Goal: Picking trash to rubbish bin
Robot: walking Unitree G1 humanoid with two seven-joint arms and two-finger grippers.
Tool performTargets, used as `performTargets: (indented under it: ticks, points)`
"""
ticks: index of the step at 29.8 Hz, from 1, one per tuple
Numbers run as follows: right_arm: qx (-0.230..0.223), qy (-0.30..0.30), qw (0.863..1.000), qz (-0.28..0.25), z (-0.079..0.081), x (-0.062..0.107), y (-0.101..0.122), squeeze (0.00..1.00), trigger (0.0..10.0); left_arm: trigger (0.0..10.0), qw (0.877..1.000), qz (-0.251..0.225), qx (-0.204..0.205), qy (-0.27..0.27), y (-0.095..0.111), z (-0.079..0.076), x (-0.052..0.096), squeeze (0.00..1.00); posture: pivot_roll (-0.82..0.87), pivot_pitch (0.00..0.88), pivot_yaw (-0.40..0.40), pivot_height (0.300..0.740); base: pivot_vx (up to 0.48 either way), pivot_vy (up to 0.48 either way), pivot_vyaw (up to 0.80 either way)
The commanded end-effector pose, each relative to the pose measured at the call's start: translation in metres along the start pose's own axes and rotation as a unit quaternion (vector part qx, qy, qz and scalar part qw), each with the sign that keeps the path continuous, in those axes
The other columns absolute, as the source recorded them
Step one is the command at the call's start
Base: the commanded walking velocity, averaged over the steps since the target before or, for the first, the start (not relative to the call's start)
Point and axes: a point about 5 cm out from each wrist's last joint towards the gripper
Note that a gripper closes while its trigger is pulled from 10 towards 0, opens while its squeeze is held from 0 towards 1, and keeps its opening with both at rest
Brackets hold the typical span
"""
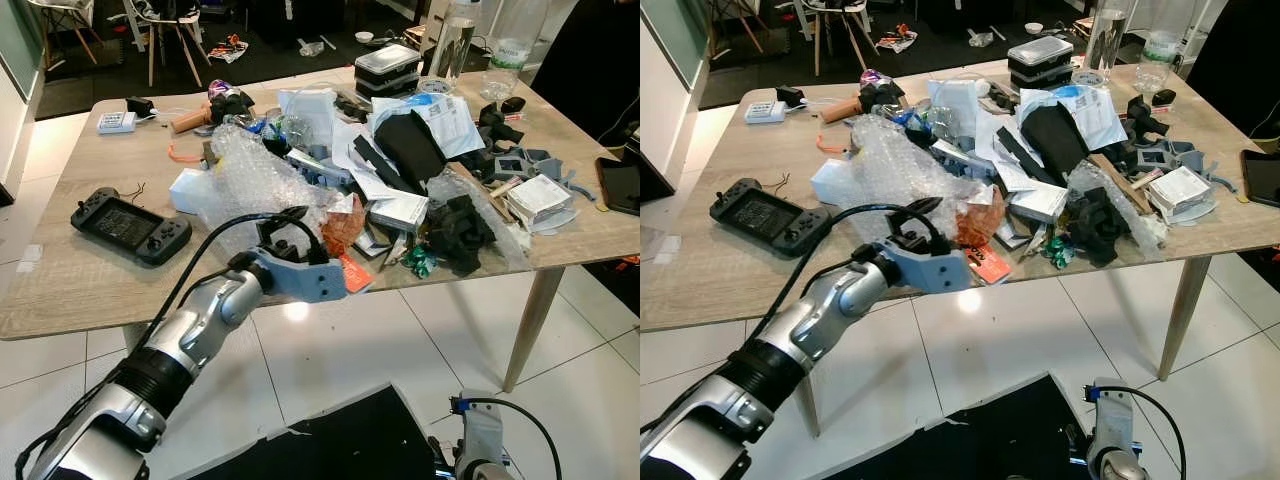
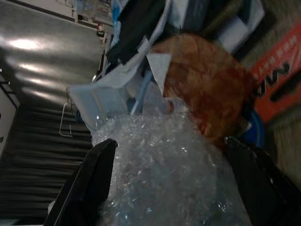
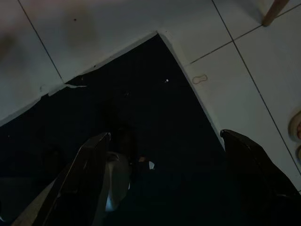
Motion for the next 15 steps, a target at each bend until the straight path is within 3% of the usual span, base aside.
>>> performTargets:
  ticks: [1, 6, 7, 9, 10, 11, 15]
  points:
    - [-0.008, 0.001, 1.0, 0.019, 0.002, 0.002, -0.01, 0.0, 10.0, 10.0, 0.999, 0.017, -0.016, -0.021, -0.009, -0.002, 0.003, 0.0, -0.05, 0.106, 0.036, 0.74, 0.0, 0.0, 0.0]
    - [-0.011, 0.0, 1.0, 0.02, 0.002, 0.002, -0.01, 0.0, 10.0, 10.0, 0.998, 0.046, -0.024, -0.032, -0.022, -0.001, 0.008, 0.0, -0.05, 0.106, 0.036, 0.74, 0.0, 0.0, 0.0]
    - [-0.011, -0.001, 1.0, 0.02, 0.002, 0.002, -0.01, 0.0, 10.0, 5.3, 0.997, 0.062, -0.023, -0.031, -0.027, 0.001, 0.009, 0.0, -0.05, 0.106, 0.036, 0.74, 0.0, 0.0, 0.0]
    - [-0.011, -0.001, 1.0, 0.02, 0.002, 0.002, -0.01, 0.0, 10.0, 5.3, 0.997, 0.062, -0.023, -0.031, -0.027, 0.001, 0.009, 0.0, -0.05, 0.106, 0.036, 0.74, 0.0, 0.0, 0.0]
    - [-0.011, -0.001, 1.0, 0.02, 0.002, 0.002, -0.01, 0.0, 10.0, 4.2, 0.997, 0.068, -0.021, -0.03, -0.028, 0.002, 0.01, 0.0, -0.05, 0.106, 0.036, 0.74, 0.0, 0.0, 0.0]
    - [-0.012, -0.001, 1.0, 0.021, 0.002, 0.002, -0.011, 0.0, 10.0, 0.0, 0.996, 0.076, -0.021, -0.03, -0.031, 0.003, 0.011, 0.0, -0.05, 0.109, 0.038, 0.74, 0.0, 0.0, 0.0]
    - [-0.012, 0.0, 1.0, 0.022, 0.003, 0.002, -0.012, 0.0, 10.0, 0.0, 0.996, 0.085, -0.016, -0.033, -0.035, 0.003, 0.013, 0.0, -0.05, 0.109, 0.038, 0.74, 0.0, 0.0, 0.0]
Point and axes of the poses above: a point about 5 cm out from each wrist's last joint towards the gripper, its own x axis pointing back from the gripper into the wrist, its own y axis along the axis of the wrist's last joint, z = x × y, and after that the axes turned 12 degrees about x, right-handed
